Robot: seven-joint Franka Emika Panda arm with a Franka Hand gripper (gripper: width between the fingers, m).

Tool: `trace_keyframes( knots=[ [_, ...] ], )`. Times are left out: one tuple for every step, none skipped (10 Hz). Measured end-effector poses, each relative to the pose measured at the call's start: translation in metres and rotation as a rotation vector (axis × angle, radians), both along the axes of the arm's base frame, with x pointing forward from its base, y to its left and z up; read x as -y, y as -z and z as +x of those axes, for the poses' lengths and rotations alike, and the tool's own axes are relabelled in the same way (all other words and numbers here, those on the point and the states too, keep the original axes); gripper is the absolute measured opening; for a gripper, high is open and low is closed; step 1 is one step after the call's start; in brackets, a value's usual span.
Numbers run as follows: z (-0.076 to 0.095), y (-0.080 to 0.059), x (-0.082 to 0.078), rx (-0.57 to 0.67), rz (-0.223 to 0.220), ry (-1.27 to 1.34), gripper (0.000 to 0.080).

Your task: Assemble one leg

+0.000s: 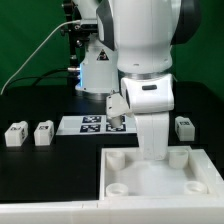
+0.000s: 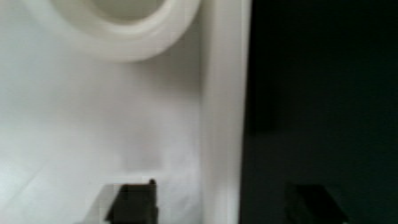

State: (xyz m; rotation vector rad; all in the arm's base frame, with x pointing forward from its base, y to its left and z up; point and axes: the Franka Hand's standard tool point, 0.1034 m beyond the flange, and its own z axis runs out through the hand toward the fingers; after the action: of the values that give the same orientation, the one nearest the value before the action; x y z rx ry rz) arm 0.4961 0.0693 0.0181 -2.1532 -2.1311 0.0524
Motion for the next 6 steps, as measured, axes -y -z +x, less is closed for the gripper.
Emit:
trace_keyframes(
  knots=[
    [0.0,0.0,0.0002,0.0,0.0,0.0,0.0457],
    [0.0,0.0,0.0003,0.0,0.0,0.001,0.0608],
    [0.0,0.0001,0.0004,0.0,0.0,0.001,0.0637],
    [-0.0001,0.0001,0.0005,0.0,0.0,0.001,0.0646],
    [-0.0001,0.0001,0.0006,0.0,0.0,0.001,0.0646],
    [-0.0001,0.0001,0.0007,0.0,0.0,0.001,0.0649]
  ],
)
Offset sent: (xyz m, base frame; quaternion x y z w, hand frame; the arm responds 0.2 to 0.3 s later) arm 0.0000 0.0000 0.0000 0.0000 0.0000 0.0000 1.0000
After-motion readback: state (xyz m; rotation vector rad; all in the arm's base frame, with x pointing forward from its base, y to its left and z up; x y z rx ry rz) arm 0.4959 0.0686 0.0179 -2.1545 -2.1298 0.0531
